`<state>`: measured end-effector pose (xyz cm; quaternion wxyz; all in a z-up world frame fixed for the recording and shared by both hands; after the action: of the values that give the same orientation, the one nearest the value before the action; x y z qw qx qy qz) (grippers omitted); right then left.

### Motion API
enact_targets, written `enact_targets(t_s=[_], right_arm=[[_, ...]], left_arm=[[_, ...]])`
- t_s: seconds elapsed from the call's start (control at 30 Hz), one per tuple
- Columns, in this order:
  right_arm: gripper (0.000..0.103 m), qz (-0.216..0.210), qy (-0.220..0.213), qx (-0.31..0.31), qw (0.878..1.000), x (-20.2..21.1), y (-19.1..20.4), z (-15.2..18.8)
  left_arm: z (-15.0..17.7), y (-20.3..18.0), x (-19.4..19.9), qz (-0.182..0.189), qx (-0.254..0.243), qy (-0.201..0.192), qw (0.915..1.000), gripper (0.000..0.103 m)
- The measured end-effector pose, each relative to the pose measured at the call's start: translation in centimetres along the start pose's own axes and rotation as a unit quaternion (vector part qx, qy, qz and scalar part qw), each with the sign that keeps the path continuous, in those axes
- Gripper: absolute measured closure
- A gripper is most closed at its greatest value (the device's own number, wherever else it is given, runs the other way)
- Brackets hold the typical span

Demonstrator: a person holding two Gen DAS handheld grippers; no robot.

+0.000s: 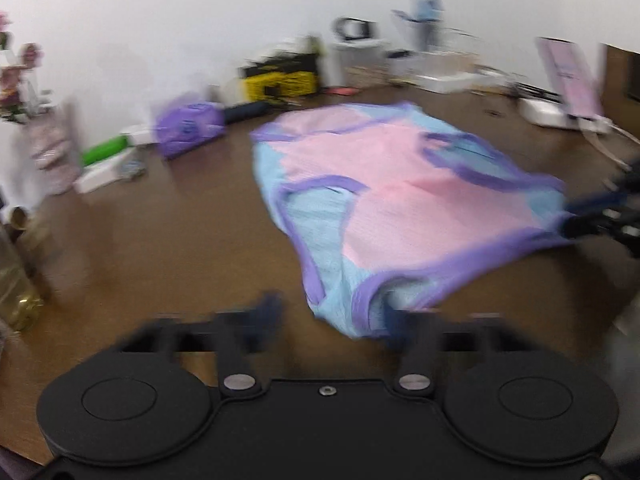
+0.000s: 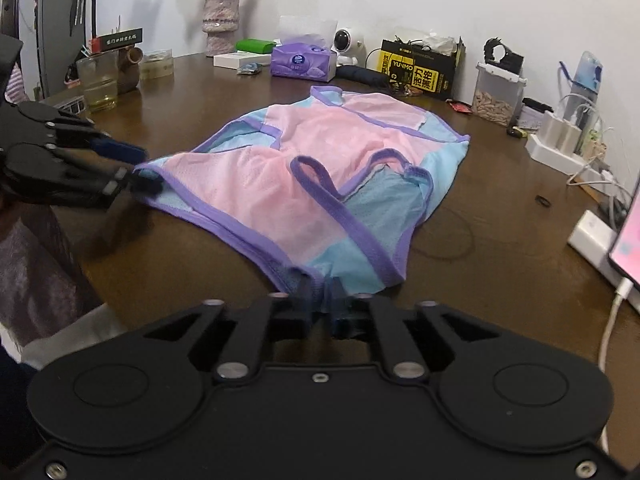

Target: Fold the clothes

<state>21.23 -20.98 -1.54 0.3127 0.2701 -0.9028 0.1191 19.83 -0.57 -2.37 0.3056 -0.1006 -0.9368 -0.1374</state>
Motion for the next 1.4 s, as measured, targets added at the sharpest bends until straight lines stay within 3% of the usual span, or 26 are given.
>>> enact_targets(t_s=[0.07, 0.13, 0.2, 0.3, 0.4, 0.43, 0.47, 0.5, 0.53, 0.6, 0.67, 0.7, 0.8, 0.87, 0.9, 0.93, 0.97, 1.0, 1.07, 1.13, 1.17, 1.33, 1.37, 1.4], right_arm=[[0.036, 0.002, -0.019, 0.001, 1.000, 1.5, -0.1, -0.1], [0.033, 0.005, -0.053, -0.009, 0.999, 3.0, -0.9, -0.9], [0.033, 0.013, -0.075, -0.038, 0.996, 3.1, -2.6, -1.6], [0.036, 0.033, -0.070, -0.074, 0.994, 0.6, -5.3, -2.1], [0.050, 0.038, -0.042, -0.086, 0.995, -2.8, -6.8, -2.4], [0.057, 0.035, -0.034, -0.086, 0.995, -3.5, -6.8, -2.3], [0.063, 0.032, -0.022, -0.085, 0.996, -4.5, -6.9, -2.2], [0.066, 0.030, -0.018, -0.083, 0.996, -5.0, -6.7, -2.2], [0.070, 0.029, -0.015, -0.082, 0.996, -5.4, -6.6, -2.1], [0.072, 0.032, -0.020, -0.085, 0.996, -5.9, -6.2, -1.9], [0.097, 0.039, -0.023, -0.084, 0.995, -6.1, -6.0, -1.8], [0.097, 0.046, -0.022, -0.083, 0.995, -6.1, -6.1, -1.8], [0.098, 0.063, -0.011, -0.076, 0.995, -5.8, -6.5, -1.6], [0.097, 0.066, -0.006, -0.078, 0.995, -5.5, -6.5, -1.5], [0.096, 0.067, -0.003, -0.075, 0.995, -5.5, -6.5, -1.5], [0.085, 0.071, 0.000, -0.068, 0.995, -5.4, -6.3, -1.6], [0.071, 0.077, 0.004, -0.053, 0.996, -5.3, -6.0, -2.0], [0.066, 0.073, -0.003, -0.046, 0.996, -5.0, -5.9, -2.4], [0.058, 0.056, -0.022, -0.041, 0.997, -4.7, -5.7, -3.7], [0.058, 0.033, -0.043, -0.045, 0.998, -5.3, -5.9, -5.5], [0.058, 0.029, -0.045, -0.043, 0.998, -5.8, -5.9, -6.0], [0.058, 0.003, -0.028, -0.040, 0.999, -11.9, -6.9, -10.1], [0.059, -0.006, -0.020, -0.047, 0.999, -12.9, -7.0, -10.4], [0.059, -0.008, -0.008, -0.049, 0.999, -13.8, -7.0, -10.3]], left_arm=[[-0.4, 0.5, 1.6, 0.039, 0.009, -0.010, 0.9991, 0.022], [-1.3, 2.1, 1.8, 0.054, 0.054, -0.022, 0.9968, 0.023], [-2.9, 4.1, 0.1, 0.037, 0.107, -0.030, 0.9931, 0.026], [-4.6, 5.2, -3.5, 0.010, 0.113, -0.027, 0.9932, 0.038], [-5.1, 4.7, -6.8, 0.026, 0.097, 0.005, 0.9949, 0.040], [-5.0, 4.6, -7.3, 0.031, 0.097, 0.012, 0.9947, 0.048], [-4.8, 4.4, -7.8, 0.036, 0.094, 0.015, 0.9948, 0.056], [-4.7, 4.2, -8.3, 0.040, 0.089, 0.018, 0.9950, 0.079], [-4.4, 4.0, -8.4, 0.039, 0.087, 0.020, 0.9953, 0.095], [-3.9, 4.0, -8.5, 0.027, 0.095, 0.013, 0.9950, 0.096], [-3.6, 4.5, -8.4, 0.025, 0.117, 0.011, 0.9927, 0.099], [-3.4, 5.2, -8.4, 0.016, 0.138, 0.014, 0.9902, 0.101], [-2.7, 7.1, -8.3, -0.020, 0.183, 0.007, 0.9828, 0.101], [-2.0, 7.9, -8.2, 0.001, 0.224, 0.001, 0.9747, 0.098], [-2.1, 8.1, -8.0, 0.002, 0.229, 0.002, 0.9734, 0.091], [-2.2, 8.1, -7.9, 0.000, 0.230, 0.004, 0.9733, 0.072], [-2.5, 8.3, -7.5, -0.012, 0.226, 0.008, 0.9741, 0.060], [-3.1, 8.4, -7.2, -0.019, 0.221, 0.001, 0.9750, 0.044], [-4.8, 8.3, -6.8, -0.011, 0.208, -0.023, 0.9778, 0.043], [-7.5, 7.0, -7.7, 0.054, 0.193, -0.041, 0.9789, 0.043], [-8.2, 6.2, -8.4, 0.066, 0.181, -0.044, 0.9803, 0.043], [-10.6, 3.3, -12.4, 0.091, 0.114, -0.027, 0.9889, 0.044], [-10.4, 2.8, -13.4, 0.103, 0.104, -0.008, 0.9892, 0.047], [-9.9, 2.5, -14.4, 0.106, 0.104, 0.016, 0.9888, 0.065]])
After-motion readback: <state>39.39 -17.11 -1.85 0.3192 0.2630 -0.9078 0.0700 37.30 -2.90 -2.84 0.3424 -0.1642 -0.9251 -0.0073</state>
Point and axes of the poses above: each gripper's, at about its wrist camera, not at the fingertips, and x roughly against the way its jaws point, y to its left, z to its underside, the point moved 6 cm from there along -x, roughly the way its jaws point, and after that the axes turned 2 degrees about -z, right-handed, at the moved point
